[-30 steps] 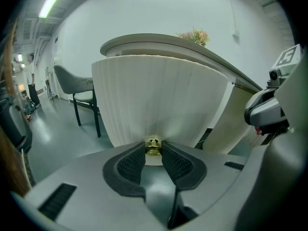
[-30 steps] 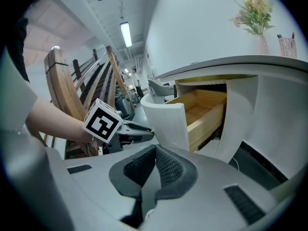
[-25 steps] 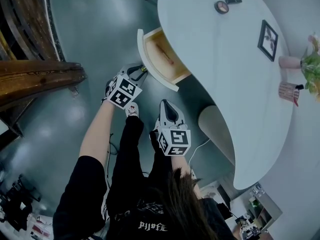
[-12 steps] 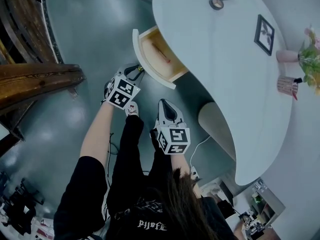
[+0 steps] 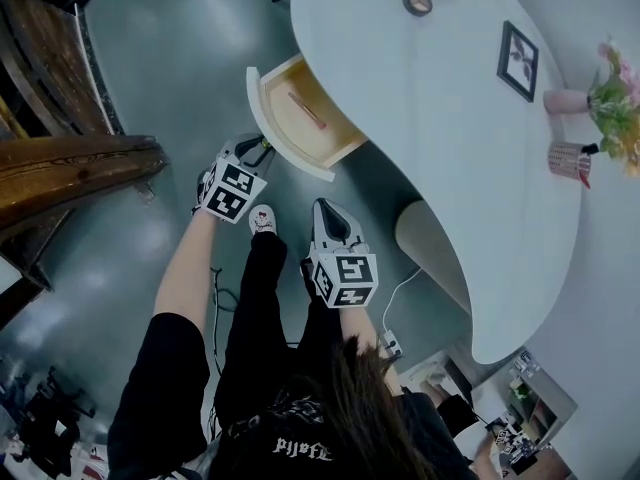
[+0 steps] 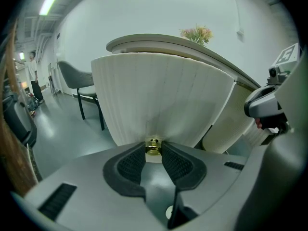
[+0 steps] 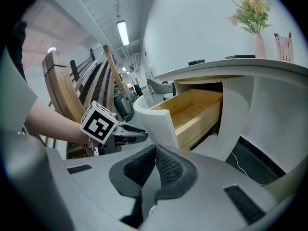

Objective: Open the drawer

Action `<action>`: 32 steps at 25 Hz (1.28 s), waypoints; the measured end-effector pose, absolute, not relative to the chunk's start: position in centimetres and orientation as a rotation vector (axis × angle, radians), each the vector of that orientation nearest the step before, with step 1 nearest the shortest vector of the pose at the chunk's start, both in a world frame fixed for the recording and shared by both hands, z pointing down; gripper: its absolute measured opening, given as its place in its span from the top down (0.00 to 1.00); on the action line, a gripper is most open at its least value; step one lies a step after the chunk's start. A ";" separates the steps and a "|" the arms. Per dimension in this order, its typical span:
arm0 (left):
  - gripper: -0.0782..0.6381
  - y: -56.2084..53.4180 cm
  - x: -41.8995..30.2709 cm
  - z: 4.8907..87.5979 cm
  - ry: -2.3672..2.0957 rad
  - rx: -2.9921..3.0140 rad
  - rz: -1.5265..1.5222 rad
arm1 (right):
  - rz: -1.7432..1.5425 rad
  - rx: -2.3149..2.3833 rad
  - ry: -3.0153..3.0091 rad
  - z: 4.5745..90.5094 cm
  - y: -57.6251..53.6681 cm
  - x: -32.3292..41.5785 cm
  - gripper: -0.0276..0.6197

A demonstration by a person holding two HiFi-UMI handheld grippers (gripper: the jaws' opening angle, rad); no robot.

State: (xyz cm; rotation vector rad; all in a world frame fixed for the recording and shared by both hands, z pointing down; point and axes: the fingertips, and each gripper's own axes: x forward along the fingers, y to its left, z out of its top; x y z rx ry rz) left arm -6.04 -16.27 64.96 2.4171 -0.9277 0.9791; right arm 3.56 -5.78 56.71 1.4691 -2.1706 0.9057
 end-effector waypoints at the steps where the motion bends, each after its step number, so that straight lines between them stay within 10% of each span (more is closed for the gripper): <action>1: 0.73 -16.1 -6.1 65.0 -0.928 2.412 0.982 | 0.904 1.468 -2.173 56.6 -5.7 3.5 0.92; 32: 0.73 -14.2 -8.4 64.9 -0.953 2.366 1.058 | 0.921 1.458 -2.162 55.6 -4.3 3.3 0.92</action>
